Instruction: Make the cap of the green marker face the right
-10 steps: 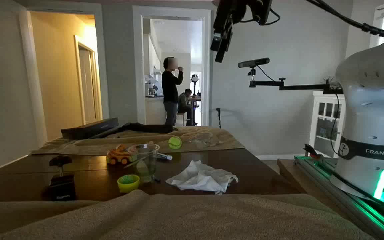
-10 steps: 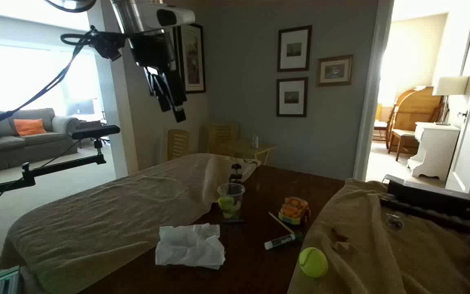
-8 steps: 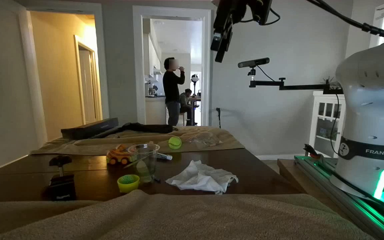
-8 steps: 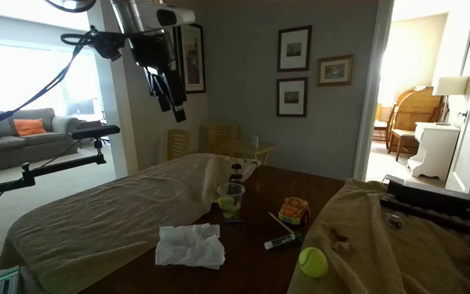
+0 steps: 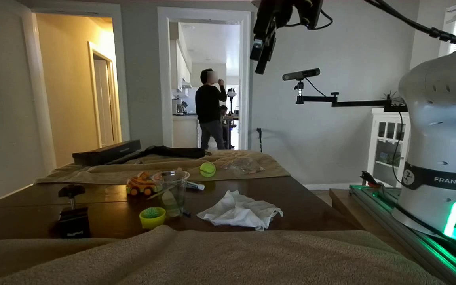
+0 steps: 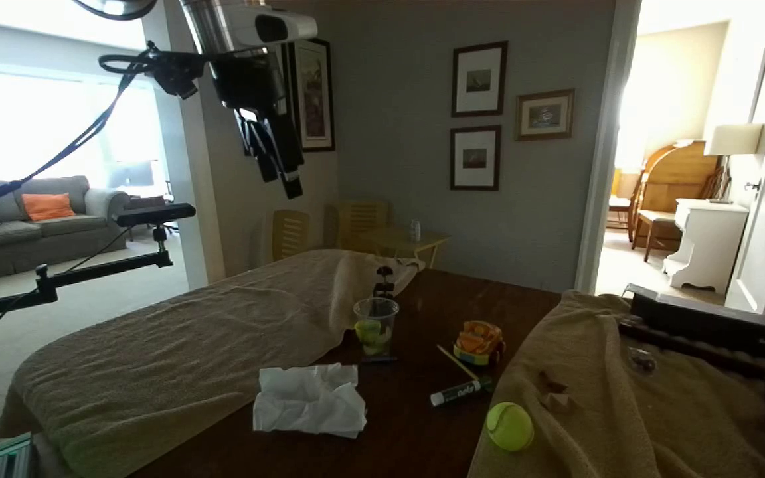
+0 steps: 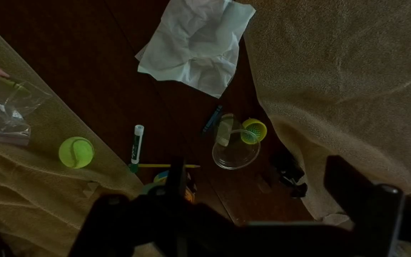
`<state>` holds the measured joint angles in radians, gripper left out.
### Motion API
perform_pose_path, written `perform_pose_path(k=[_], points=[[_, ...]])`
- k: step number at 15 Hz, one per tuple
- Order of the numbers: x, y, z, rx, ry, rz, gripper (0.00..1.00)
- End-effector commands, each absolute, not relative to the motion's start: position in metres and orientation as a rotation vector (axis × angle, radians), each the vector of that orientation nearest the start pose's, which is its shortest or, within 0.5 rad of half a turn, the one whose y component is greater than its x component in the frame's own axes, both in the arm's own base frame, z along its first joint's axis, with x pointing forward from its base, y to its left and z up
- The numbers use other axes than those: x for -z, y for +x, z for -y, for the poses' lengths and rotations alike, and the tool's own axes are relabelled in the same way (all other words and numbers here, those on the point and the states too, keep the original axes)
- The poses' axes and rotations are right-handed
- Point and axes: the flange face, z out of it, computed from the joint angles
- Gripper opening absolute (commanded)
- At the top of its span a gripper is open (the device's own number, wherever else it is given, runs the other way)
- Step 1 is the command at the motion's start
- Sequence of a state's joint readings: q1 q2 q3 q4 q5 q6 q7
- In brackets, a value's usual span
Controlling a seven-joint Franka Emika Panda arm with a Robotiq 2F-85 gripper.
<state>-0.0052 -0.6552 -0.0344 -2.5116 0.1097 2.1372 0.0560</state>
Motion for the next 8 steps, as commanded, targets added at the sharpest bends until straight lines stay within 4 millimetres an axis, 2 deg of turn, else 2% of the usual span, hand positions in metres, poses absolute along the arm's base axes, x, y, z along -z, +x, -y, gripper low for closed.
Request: perform_pose_path(k=[1, 4, 8], points=[[-0.524, 0.39, 0.017, 0.443, -2.988, -0.205, 1.0], [-0.515, 0.425, 0.032, 0.556, -2.971, -0.212, 1.0], [-0.48, 0.481, 0.063, 0.593, -2.969, -0.284, 1.0]])
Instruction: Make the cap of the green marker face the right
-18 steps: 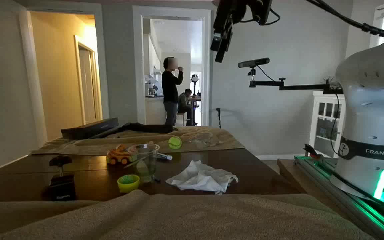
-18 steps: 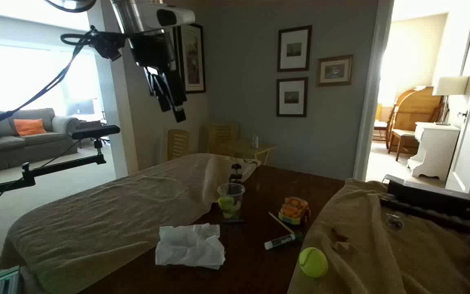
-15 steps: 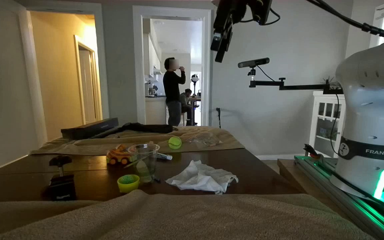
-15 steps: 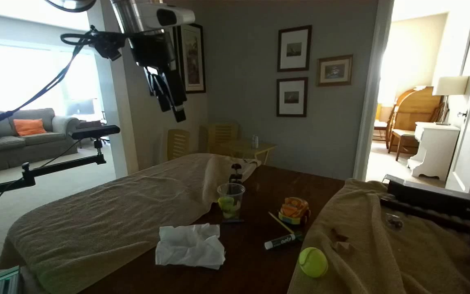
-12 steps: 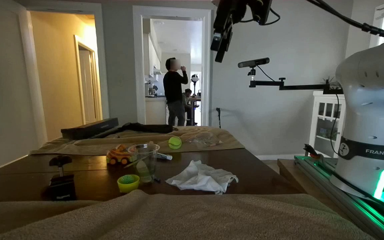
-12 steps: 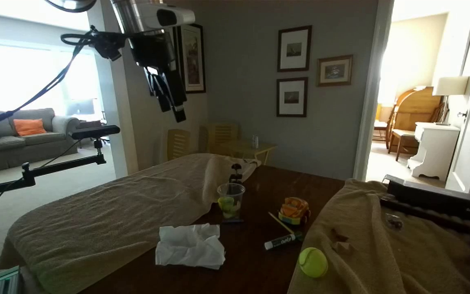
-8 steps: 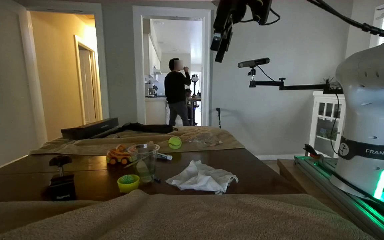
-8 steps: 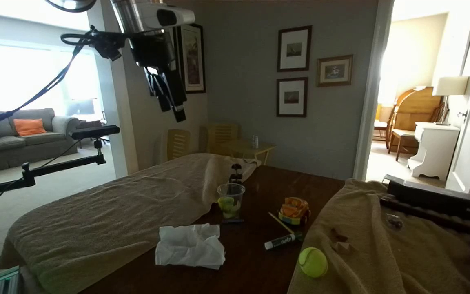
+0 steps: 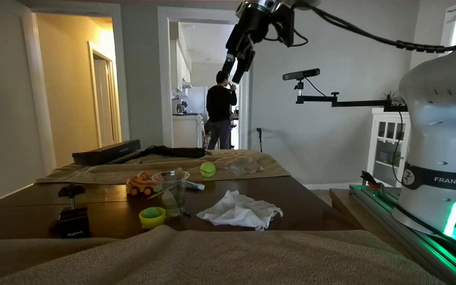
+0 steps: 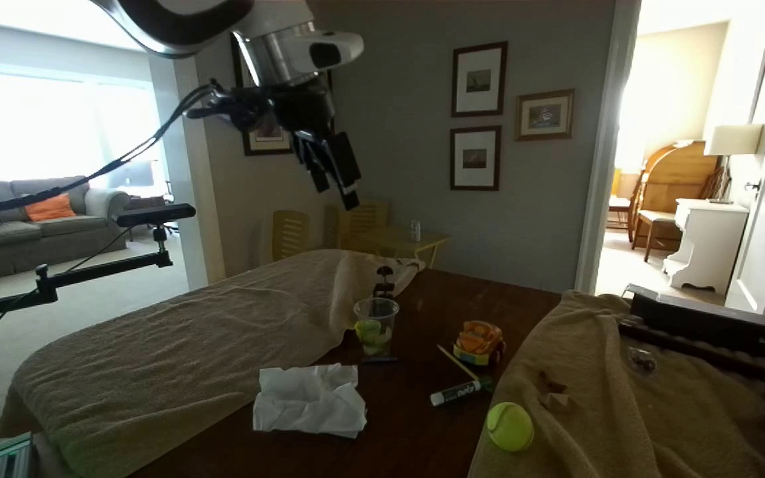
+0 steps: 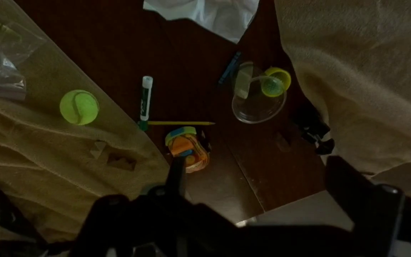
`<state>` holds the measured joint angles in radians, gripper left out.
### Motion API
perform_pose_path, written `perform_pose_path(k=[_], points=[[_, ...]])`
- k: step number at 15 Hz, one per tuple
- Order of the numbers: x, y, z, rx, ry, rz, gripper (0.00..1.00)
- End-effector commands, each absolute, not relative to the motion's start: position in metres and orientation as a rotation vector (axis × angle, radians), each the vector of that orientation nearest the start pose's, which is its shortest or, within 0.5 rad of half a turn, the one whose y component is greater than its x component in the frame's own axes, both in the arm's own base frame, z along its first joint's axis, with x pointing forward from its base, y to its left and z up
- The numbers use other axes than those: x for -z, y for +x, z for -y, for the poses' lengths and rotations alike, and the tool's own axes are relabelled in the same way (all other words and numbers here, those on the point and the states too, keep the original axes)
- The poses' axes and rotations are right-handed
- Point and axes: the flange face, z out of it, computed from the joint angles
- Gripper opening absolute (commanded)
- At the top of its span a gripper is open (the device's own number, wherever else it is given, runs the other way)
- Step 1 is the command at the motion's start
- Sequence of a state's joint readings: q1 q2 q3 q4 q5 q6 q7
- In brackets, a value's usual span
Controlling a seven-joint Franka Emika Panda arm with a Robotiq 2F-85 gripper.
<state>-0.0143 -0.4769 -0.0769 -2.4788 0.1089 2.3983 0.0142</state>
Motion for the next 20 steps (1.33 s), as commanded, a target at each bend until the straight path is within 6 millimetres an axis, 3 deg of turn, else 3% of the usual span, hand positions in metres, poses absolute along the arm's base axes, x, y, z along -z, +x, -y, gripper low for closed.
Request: perform_pose_path(k=[1, 6, 10, 15, 20], points=[[-0.472, 0.493, 0.07, 0.601, -2.971, -0.304, 1.0], [-0.434, 0.561, 0.09, 0.508, -2.969, -0.392, 1.0], [-0.408, 0.598, 0.099, 0.45, -2.985, -0.427, 1.0], [-0.383, 0.621, 0.115, 0.301, -3.02, -0.487, 1.0], [-0.376, 0.629, 0.123, 0.181, -3.006, -0.599, 1.0]])
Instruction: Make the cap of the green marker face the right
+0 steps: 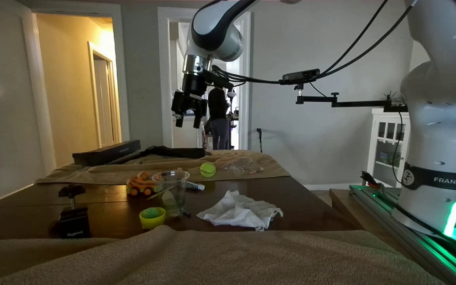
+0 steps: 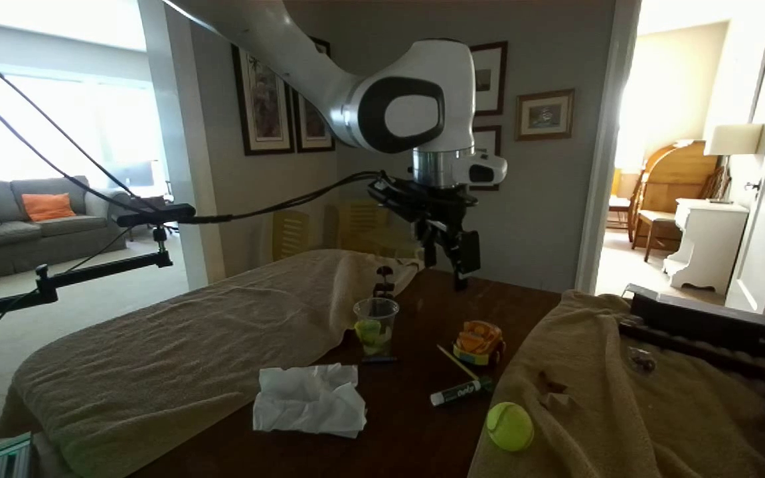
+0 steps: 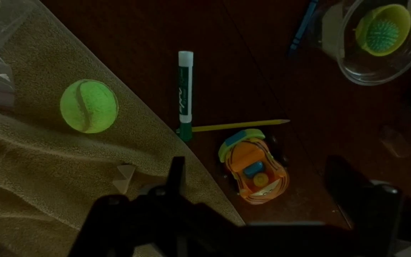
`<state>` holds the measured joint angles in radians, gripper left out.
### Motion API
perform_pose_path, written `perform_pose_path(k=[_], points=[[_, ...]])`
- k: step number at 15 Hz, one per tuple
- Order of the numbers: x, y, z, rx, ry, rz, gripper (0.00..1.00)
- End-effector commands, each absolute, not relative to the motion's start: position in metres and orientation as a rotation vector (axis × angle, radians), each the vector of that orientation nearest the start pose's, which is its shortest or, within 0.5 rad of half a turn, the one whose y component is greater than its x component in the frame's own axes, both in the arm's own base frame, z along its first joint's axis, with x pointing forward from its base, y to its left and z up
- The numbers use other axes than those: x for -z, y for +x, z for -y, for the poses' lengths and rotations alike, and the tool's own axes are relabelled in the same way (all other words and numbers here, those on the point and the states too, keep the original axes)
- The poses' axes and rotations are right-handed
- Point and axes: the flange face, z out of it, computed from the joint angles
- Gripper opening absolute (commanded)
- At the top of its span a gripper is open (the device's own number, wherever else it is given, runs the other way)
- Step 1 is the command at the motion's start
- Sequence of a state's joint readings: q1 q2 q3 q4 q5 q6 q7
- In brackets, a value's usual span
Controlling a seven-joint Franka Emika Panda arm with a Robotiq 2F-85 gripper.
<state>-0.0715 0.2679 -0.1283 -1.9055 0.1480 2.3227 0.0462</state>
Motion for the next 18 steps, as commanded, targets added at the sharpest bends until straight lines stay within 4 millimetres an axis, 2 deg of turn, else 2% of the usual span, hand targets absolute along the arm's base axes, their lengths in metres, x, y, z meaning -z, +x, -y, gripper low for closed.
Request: perform_pose_path(k=[1, 7, 14, 15, 18], points=[[-0.374, 0.63, 0.125, 0.172, -3.001, -0.635, 1.0], [-0.36, 0.63, 0.137, 0.18, -2.978, -0.773, 1.0], [-0.355, 0.622, 0.148, 0.094, -2.741, -1.255, 1.0], [-0.355, 0.621, 0.147, 0.067, -2.717, -1.274, 1.0], [-0.347, 0.613, 0.141, 0.036, -2.82, -1.078, 1.0]])
